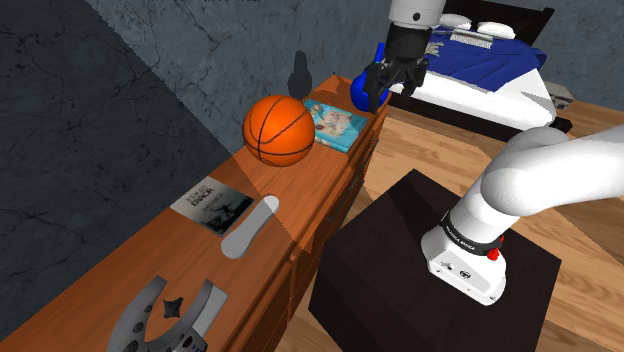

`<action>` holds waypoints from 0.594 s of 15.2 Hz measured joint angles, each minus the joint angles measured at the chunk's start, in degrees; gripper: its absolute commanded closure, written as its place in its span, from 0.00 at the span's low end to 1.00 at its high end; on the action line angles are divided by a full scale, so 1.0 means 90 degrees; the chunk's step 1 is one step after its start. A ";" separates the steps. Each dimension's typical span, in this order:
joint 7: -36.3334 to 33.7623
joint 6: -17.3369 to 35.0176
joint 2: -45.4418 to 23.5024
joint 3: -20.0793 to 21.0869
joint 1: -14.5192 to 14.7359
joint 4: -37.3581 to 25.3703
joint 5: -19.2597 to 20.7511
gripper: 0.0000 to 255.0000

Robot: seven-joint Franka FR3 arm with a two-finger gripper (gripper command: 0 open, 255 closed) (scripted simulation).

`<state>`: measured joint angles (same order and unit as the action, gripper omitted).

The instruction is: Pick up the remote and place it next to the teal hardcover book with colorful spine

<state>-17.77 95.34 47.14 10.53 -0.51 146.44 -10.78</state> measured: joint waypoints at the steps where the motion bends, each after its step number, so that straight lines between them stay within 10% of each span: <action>1: -0.0274 0.0145 0.0012 0.0172 0.0010 0.0122 -0.0137 0.00; 9: -0.2544 0.1506 -0.0465 0.1770 0.0086 0.0675 -0.1266 0.00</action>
<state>-40.67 108.90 42.95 26.46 0.26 152.51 -22.17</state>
